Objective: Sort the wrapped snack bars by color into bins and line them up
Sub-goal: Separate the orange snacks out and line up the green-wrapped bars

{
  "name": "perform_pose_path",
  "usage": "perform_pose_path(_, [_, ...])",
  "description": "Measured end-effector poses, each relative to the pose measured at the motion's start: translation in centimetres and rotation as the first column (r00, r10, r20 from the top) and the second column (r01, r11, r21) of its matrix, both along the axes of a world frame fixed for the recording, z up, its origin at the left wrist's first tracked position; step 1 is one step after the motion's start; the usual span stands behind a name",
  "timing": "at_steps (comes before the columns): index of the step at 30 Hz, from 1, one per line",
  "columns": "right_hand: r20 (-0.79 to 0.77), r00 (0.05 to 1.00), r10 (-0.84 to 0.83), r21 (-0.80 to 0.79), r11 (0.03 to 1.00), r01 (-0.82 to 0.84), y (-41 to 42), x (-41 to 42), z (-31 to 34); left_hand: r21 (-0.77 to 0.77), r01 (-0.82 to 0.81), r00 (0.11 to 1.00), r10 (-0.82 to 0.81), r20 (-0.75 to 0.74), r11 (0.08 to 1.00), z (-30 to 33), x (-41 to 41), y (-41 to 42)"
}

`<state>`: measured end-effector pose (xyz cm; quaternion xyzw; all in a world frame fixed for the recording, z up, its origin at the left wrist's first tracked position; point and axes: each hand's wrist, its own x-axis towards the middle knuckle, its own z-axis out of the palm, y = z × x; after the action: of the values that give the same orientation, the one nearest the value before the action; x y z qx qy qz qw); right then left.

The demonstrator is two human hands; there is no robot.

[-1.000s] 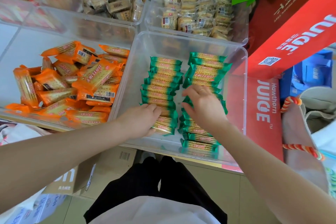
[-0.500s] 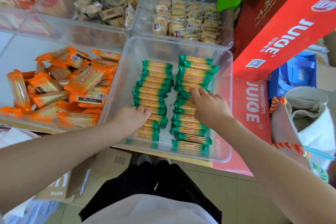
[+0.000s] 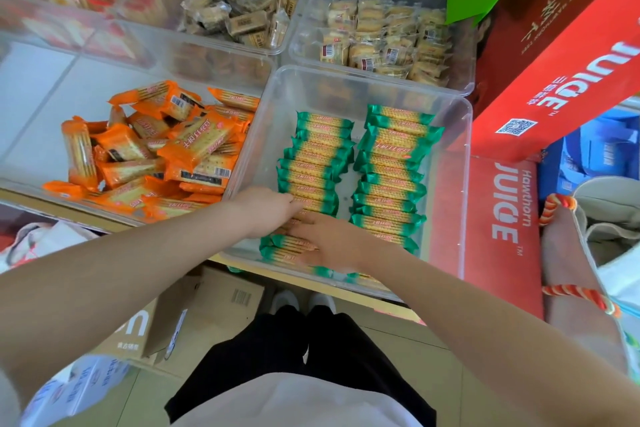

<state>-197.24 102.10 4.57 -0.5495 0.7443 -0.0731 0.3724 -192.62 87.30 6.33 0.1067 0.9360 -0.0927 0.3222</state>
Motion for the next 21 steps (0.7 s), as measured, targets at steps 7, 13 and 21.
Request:
perform_pose_path(7, [-0.047,0.993,-0.11,0.075,0.991,0.113,-0.9,-0.1,-0.4,0.072,-0.028,0.999,0.03,-0.027,0.997,1.5,0.6,-1.0])
perform_pose_path(13, [-0.118,0.934,-0.336,-0.011,0.941,0.337,2.0,-2.2,2.5,0.126,-0.06,0.997,0.065,-0.036,0.99,2.1,2.3,-0.2])
perform_pose_path(21, [0.103,0.631,-0.769,0.048,0.637,0.769,3.4,-4.1,2.5,0.195,0.039,0.97,-0.084,0.228,0.98,-0.5,0.5,1.2])
